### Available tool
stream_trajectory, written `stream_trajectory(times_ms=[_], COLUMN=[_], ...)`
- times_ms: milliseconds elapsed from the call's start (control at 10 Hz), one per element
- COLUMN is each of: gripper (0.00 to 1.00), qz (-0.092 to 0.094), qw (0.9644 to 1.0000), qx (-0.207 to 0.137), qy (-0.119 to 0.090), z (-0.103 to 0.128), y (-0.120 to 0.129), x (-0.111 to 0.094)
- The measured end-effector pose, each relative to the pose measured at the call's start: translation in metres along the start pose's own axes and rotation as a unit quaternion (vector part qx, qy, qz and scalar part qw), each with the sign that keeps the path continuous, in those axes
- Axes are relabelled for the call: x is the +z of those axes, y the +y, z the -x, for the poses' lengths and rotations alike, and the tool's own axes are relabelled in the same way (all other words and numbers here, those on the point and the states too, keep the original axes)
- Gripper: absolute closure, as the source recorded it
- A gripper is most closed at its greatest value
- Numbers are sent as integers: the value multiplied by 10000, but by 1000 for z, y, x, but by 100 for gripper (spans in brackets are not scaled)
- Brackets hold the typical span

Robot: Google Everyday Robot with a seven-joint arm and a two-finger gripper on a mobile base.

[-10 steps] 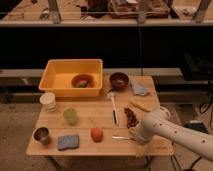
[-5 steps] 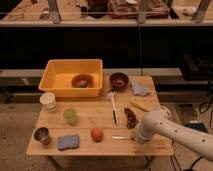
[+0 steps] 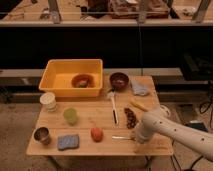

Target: Place fork in metal cup

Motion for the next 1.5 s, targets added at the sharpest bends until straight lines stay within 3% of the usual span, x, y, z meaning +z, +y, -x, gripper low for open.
stream_trajectory(times_ms=[200,400,700,1100,1300,1500], gripper=[73,80,80,80,80,80], qz=[44,64,190,188,154,42], qw=[10000,10000,9998,9998,9997,9988], qx=[-19,-4,37,-12,-174,-482], qy=[-12,-19,-21,11,38,4], z=[2,1,0,1,13,42], y=[-2,-1,-2,-3,-2,-9], x=[1,-1,3,0,-14,-51])
